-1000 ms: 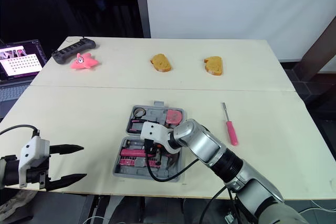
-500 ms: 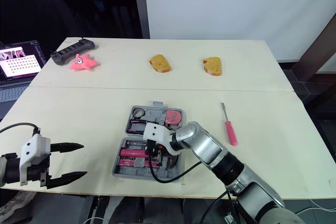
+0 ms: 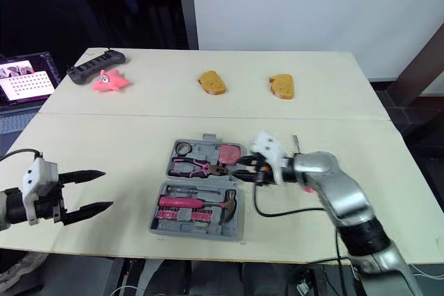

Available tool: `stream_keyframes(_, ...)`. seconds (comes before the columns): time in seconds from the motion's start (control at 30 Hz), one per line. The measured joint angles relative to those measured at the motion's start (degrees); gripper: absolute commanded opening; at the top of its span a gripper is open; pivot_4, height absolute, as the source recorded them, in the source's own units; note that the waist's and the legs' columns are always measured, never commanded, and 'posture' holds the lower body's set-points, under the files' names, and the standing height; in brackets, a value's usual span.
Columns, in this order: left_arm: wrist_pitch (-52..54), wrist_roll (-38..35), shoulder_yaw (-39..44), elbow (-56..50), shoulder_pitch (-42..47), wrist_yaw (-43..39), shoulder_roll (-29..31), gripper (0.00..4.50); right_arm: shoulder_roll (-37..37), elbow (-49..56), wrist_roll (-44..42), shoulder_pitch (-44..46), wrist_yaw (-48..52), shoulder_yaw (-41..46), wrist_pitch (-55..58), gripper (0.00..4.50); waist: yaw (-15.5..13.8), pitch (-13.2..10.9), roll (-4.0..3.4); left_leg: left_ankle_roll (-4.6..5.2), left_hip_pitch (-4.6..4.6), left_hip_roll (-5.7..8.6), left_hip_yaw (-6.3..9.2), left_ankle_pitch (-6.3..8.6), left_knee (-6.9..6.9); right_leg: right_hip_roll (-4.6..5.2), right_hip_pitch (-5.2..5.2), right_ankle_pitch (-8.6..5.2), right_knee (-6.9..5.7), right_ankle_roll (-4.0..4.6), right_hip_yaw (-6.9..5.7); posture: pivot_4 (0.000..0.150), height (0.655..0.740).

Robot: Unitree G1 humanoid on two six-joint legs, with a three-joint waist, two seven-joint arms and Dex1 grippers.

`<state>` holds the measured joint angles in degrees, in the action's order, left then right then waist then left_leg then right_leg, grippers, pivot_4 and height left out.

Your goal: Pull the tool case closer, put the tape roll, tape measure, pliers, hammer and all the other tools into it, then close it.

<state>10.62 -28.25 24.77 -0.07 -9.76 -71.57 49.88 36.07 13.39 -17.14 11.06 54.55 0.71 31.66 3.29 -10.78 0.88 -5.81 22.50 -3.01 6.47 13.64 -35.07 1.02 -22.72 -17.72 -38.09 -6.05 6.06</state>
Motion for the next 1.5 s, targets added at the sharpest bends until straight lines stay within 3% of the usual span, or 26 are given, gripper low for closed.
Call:
stream_keyframes(0.07, 0.3, 0.0, 1.3, 2.9, -0.2, 0.8, -0.4, 4.50, 0.8, -2.6, 0.0, -6.1, -1.7, 7.0, -4.8, 4.28, 0.0, 0.0, 0.01, 0.02, 0.01, 0.02, -0.06, 0.01, -0.01, 0.02, -0.01, 0.00, 0.01, -0.01, 0.04, 0.150, 0.7400)
stream_keyframes(0.1, 0.3, -0.1, 1.4, 3.8, -0.2, 0.9, -0.6, 4.50, 0.7, -3.7, 0.0, -8.6, -2.5, 9.9, -7.7, 4.46, 0.1, 0.0, 0.00, 0.02, 0.00, 0.01, -0.08, 0.01, -0.01, 0.00, -0.02, 0.00, 0.01, 0.00, 0.07, 0.150, 0.7400)
stream_keyframes(0.23, -0.4, -1.1, 4.4, 7.7, -0.8, 1.8, -1.9, 4.50, -0.1, -11.0, -0.5, -16.6, -6.1, 21.6, -17.6, 4.46, 0.6, 0.0, 0.00, 0.02, -0.09, 0.00, -0.09, 0.01, -0.01, -0.01, 0.02, -0.01, -0.02, 0.04, 0.09, 0.150, 0.7400)
stream_keyframes(0.37, -5.0, -1.0, 8.8, 15.3, -0.4, 4.2, -2.9, 4.50, 0.0, -19.6, -1.7, -19.1, -8.7, 30.0, -23.1, 4.46, 0.9, 0.0, -0.01, 0.02, -0.14, 0.00, -0.19, 0.01, 0.00, -0.02, 0.01, -0.02, -0.02, 0.08, 0.21, 0.150, 0.7400)
stream_keyframes(0.57, -9.4, -0.7, 10.7, 21.5, -0.6, 5.3, -3.1, 4.50, 0.7, -26.3, -2.3, -18.3, -9.8, 31.8, -27.1, 4.46, 0.7, 0.0, -0.02, 0.02, -0.14, 0.00, -0.23, 0.01, 0.00, -0.01, 0.02, -0.03, -0.02, 0.08, 0.26, 0.150, 0.7400)
stream_keyframes(0.8, -9.4, -1.5, 10.4, 19.6, 1.7, 5.0, -3.1, 4.50, 0.6, -23.2, -2.9, -17.2, -12.0, 30.8, -26.4, 4.46, 0.6, 0.0, -0.03, 0.02, -0.13, 0.01, -0.23, 0.01, -0.01, -0.01, 0.05, -0.03, -0.02, 0.07, 0.26, 0.150, 0.7400)
stream_keyframes(1.03, -3.2, -2.5, 3.5, 11.2, 7.4, 0.0, 1.2, 4.50, 1.7, -11.4, -6.4, -15.2, -14.3, 27.8, -15.5, 4.46, 0.7, -0.1, -0.08, 0.01, -0.13, 0.00, -0.21, 0.01, 0.00, -0.01, 0.04, -0.01, -0.03, 0.04, 0.26, 0.150, 0.7400)
stream_keyframes(1.3, 3.4, -2.5, -7.7, 2.4, 16.8, -6.1, 5.2, 4.50, 14.2, -0.9, -8.6, -11.7, -14.0, 20.4, 7.9, 4.46, 0.6, -0.2, -0.27, 0.02, -0.10, 0.01, -0.22, 0.01, -0.02, -0.01, 0.01, -0.01, -0.03, 0.04, 0.26, 0.150, 0.7400)
stream_keyframes(1.5, 9.3, -4.8, -12.8, -7.6, 18.0, -6.3, 5.1, 4.50, 16.8, 5.2, -8.2, -5.5, -18.5, 13.6, 21.3, 4.46, 0.7, -0.2, -0.25, 0.03, -0.04, -0.01, -0.21, 0.01, -0.01, -0.04, -0.07, 0.07, -0.03, -0.14, 0.27, 0.150, 0.7400)
